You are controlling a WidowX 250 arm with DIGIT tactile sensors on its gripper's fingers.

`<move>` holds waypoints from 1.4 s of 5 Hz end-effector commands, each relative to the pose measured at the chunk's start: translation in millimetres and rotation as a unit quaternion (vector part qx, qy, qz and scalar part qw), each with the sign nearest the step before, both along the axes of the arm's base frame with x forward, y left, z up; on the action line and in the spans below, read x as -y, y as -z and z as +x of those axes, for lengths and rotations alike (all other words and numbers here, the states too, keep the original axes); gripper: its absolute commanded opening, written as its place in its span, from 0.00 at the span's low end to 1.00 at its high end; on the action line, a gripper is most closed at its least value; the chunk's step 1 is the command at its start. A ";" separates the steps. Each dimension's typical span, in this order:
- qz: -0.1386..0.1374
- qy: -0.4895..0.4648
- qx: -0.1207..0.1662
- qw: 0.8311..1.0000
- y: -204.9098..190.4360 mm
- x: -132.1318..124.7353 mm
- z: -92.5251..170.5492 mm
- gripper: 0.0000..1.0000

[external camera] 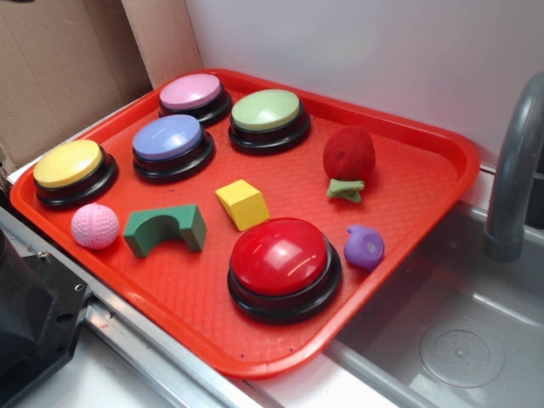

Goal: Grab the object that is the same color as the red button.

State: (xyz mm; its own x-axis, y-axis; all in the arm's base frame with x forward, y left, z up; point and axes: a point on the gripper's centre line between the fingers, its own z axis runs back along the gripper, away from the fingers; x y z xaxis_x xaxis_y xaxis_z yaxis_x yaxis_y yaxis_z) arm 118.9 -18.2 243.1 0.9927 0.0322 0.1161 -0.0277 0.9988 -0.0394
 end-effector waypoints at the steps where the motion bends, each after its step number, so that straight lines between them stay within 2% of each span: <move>1: 0.000 0.000 0.000 1.000 0.0 0.0 0.0 1.00; 2: 0.004 -0.041 0.011 0.999 10.2 8.1 17.8 1.00; 3: -0.015 -0.115 0.034 0.993 23.9 21.0 41.1 1.00; 4: -0.017 -0.169 0.080 0.982 39.5 33.5 68.3 1.00; 5: -0.024 -0.211 0.105 0.972 65.8 45.9 101.2 1.00; 7: -0.005 -0.273 0.141 0.952 131.6 64.0 167.6 1.00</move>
